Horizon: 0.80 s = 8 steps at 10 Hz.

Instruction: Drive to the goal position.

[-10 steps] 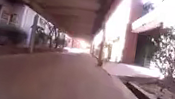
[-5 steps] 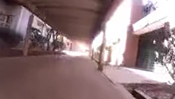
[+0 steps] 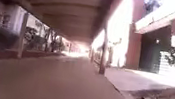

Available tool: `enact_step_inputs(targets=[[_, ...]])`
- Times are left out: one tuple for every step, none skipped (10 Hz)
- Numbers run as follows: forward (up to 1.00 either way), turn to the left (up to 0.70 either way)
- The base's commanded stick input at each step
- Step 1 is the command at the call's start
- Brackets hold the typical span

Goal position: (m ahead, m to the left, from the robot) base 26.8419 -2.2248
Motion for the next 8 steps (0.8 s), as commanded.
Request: enact_step_inputs(targets=[[0.85, 0.00], [0.85, 0.00], [0.85, 0.00], [0.85, 0.00], [0.85, 0.00], [0.85, 0.00], [0.85, 0.00], [0.85, 0.00]])
